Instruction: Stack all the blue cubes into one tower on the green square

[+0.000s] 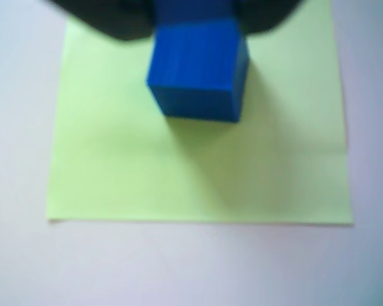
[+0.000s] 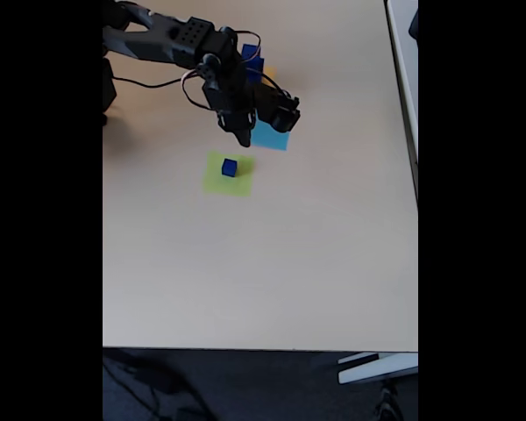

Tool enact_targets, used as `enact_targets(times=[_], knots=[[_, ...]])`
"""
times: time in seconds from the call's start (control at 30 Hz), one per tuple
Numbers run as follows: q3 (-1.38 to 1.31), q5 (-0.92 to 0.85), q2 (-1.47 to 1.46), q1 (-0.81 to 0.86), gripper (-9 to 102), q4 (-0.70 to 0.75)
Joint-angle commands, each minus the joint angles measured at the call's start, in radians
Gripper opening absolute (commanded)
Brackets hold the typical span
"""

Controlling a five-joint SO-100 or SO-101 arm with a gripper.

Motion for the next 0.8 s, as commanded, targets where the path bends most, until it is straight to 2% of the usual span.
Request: enact_targets(times=[0.0, 0.4, 0.77], knots=[[0.014, 0.006, 0.002, 0.011, 0, -0.046], [0.227, 0.006, 0.055, 0.051, 0, -0.186], [0.255, 0.006, 0.066, 0.064, 0, -0.201]])
